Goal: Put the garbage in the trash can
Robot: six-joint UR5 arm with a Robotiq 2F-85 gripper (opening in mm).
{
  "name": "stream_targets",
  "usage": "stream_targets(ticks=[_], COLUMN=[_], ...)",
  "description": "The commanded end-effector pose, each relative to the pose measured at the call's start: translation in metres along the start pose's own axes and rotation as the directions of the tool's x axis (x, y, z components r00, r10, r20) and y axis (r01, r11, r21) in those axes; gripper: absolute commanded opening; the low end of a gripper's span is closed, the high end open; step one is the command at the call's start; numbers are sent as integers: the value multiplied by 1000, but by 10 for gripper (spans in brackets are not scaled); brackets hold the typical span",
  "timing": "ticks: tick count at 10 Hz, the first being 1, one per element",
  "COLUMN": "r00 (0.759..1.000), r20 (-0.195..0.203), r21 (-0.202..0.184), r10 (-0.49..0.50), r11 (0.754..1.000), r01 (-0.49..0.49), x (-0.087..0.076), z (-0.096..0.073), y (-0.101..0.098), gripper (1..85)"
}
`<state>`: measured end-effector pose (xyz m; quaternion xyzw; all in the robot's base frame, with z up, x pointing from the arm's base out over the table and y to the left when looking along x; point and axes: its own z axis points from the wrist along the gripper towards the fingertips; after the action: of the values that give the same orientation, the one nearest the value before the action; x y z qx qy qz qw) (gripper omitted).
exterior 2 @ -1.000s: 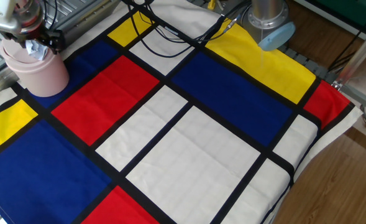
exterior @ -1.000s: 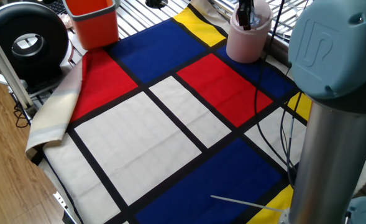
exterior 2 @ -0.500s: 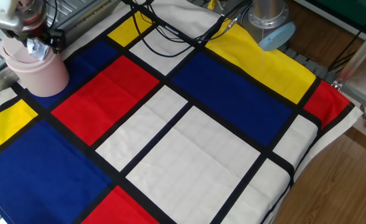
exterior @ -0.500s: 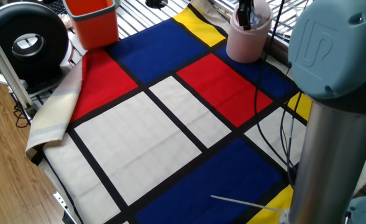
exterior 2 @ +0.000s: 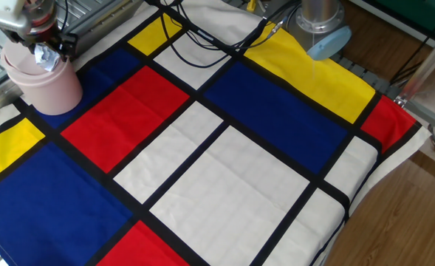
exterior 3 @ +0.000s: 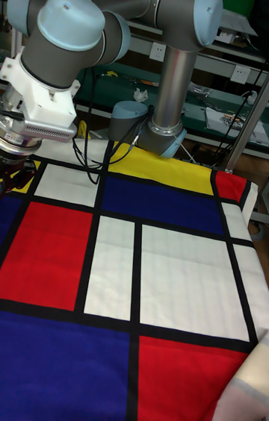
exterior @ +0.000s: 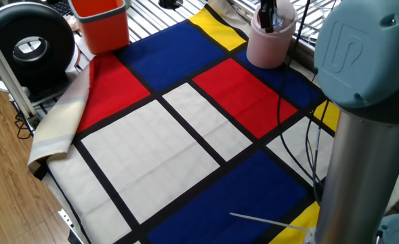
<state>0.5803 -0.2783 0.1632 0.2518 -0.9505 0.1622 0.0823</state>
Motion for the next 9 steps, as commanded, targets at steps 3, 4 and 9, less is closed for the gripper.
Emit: stream_targets(ticks=[3,4,9], r00=[1000,1000,1000], r20=[13,10,29], r21=[-11,-13,-41], r10=[27,27,-3], r11=[1000,1000,999], r01=[-27,-27,4], x=[-3,-2,-7], z=[2,2,1], y=[0,0,8], gripper=[513,513,523])
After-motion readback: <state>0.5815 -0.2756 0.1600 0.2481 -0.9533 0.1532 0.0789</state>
